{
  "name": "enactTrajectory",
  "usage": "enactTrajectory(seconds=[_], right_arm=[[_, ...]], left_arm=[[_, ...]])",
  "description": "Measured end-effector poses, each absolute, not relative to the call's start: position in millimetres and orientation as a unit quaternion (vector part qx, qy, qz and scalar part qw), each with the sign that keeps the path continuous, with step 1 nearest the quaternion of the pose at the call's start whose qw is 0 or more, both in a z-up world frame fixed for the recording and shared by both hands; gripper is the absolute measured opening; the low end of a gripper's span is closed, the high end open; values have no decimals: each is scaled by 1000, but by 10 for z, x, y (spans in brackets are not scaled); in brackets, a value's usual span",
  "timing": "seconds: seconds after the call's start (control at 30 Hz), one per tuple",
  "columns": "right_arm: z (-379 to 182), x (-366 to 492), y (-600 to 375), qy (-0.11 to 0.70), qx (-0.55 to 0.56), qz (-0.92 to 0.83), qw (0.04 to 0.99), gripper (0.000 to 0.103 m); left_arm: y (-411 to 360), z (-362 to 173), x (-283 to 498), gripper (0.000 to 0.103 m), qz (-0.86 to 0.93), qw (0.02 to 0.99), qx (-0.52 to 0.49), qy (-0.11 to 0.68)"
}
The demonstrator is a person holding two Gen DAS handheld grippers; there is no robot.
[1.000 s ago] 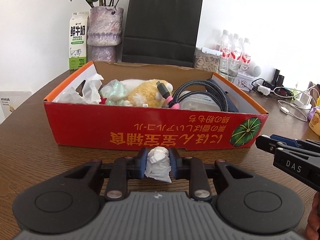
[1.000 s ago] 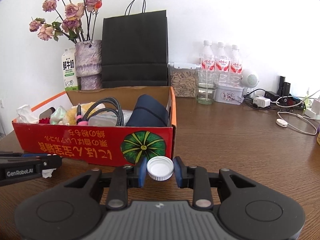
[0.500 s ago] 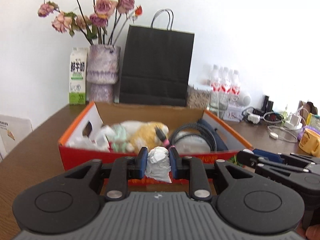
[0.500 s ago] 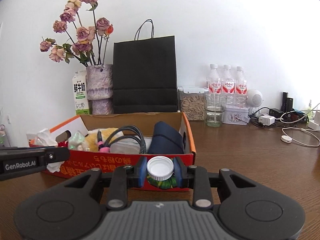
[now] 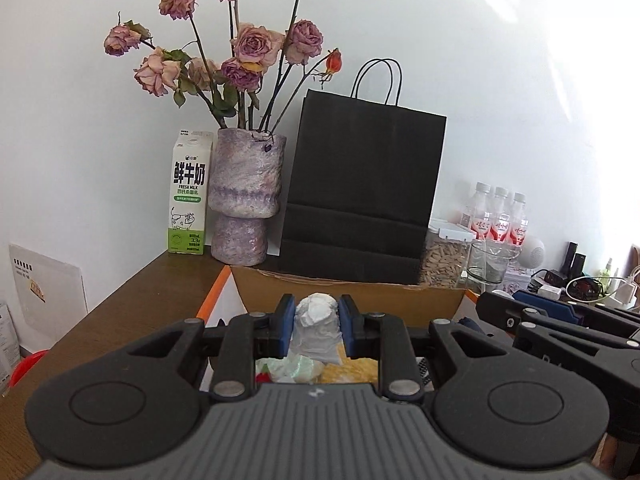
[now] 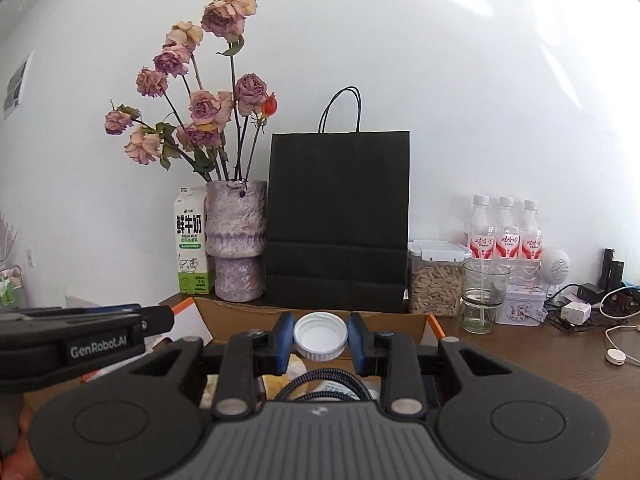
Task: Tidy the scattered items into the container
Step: 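Lower the tissue and cap into the box and open both tools, then withdraw both tools from the box back over the table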
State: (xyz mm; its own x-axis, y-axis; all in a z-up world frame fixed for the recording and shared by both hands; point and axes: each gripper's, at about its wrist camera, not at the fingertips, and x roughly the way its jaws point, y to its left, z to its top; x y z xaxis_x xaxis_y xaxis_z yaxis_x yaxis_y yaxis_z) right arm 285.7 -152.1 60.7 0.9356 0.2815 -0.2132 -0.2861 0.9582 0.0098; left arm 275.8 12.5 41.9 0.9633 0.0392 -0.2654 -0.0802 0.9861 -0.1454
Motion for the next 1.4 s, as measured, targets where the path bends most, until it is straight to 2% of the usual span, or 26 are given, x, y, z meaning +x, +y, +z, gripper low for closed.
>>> enactTrajectory(seconds=[0.33,0.6,0.67,0.7,0.73,0.77,0.8,0.83,0.9,1.4], right_arm=[[321,3349,-1426,138,-2,142,980,28],[280,3348,-1386,136,-13,146,980,28],[279,3323,-1378,135,-17,144,980,28],[275,3313,-1372,134,-19,139,981,28],[273,3302,-1362,132,-22,131,982,40],[273,3287,-1355,129,-26,122,984,52],[272,3269,-1356,124,-28,118,985,84],[271,3243,-1364,115,-27,117,986,103],[283,3205,-1382,102,-27,111,988,103],[249,3180,-1425,106,-21,102,989,103]], left_arm=[[282,260,3136,24,48,985,-55,157],[237,200,3160,24,53,985,-38,159],[219,198,3140,26,70,985,-33,153],[213,196,3130,32,88,984,-29,151],[211,195,3125,49,99,983,-26,150],[224,202,3113,59,108,982,-26,149],[234,209,3097,82,114,982,-29,145],[247,222,3073,96,119,983,-32,137],[270,248,3015,103,134,984,-34,116],[294,260,2920,103,141,984,-45,98]])
